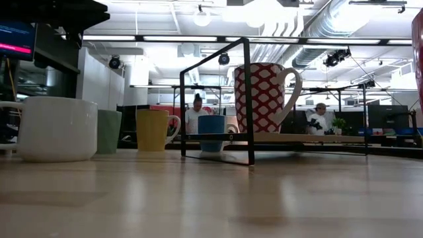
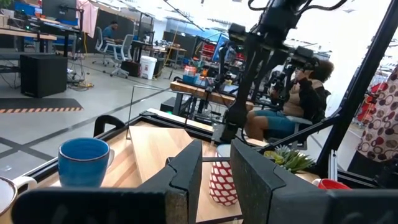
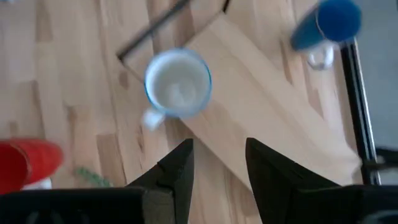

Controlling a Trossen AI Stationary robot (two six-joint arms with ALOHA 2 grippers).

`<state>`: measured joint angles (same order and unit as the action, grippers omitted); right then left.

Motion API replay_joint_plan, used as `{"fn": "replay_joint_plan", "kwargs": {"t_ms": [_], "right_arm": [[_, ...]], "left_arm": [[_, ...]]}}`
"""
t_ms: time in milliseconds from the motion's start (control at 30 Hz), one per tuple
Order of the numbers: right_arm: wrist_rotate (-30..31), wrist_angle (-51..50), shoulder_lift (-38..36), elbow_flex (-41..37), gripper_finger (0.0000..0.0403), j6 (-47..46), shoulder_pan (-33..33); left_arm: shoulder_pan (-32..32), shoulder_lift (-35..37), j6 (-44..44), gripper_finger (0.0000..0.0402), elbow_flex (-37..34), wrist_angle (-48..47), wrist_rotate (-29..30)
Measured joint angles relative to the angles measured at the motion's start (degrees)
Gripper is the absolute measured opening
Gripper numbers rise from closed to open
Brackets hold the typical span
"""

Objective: Place coffee mugs
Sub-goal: Put the light green mug on the shelf

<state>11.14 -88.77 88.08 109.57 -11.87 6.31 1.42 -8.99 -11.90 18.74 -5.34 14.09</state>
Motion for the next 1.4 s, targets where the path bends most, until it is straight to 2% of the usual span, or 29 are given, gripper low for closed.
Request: {"fn": "replay_joint_plan", "kwargs": {"t_ms": [100, 400, 567, 800, 1000, 1267, 1333, 1400], "right_arm": [[3.0, 0.98, -8.88, -10.52, 0.0124, -5.55, 1.67], [3.25, 20.24, -34.14, -44.11, 0.0124, -20.01, 5.72], [3.28, 31.21, -43.97, -58.17, 0.0124, -23.01, 6.99], [2.94, 49.93, -53.94, -75.73, 0.0124, -22.67, 7.75], [2.02, 66.79, -59.85, -86.61, 0.0124, -20.47, 7.73], [2.22, 96.28, -63.66, -95.84, 0.0124, -5.07, 7.0], [2.25, 100.34, -64.54, -97.26, 0.0124, -4.57, 6.39], [2.25, 100.8, -65.29, -97.5, 0.0124, -5.0, 5.77]], "left_arm": [[0.01, 0.0, 0.0, 0.0076, 0.0, 0.03, 0.0], [-0.01, 0.0, -0.01, 0.0076, 0.0, 0.02, 0.2], [0.01, 0.0, -0.02, 0.0076, 0.0, 0.02, 0.2], [-0.01, 0.0, -1.88, 0.0076, 0.0, 0.02, 0.2], [0.01, 0.0, -7.31, 0.0076, 0.0, 0.02, 0.22], [0.0, 0.0, -6.72, 0.0076, 0.0, 0.05, 0.25], [0.01, 0.0, -4.24, 0.0076, 0.0, 0.38, 2.01], [-0.01, -0.16, -3.02, 0.0076, 0.0, 0.57, 6.95]]}}
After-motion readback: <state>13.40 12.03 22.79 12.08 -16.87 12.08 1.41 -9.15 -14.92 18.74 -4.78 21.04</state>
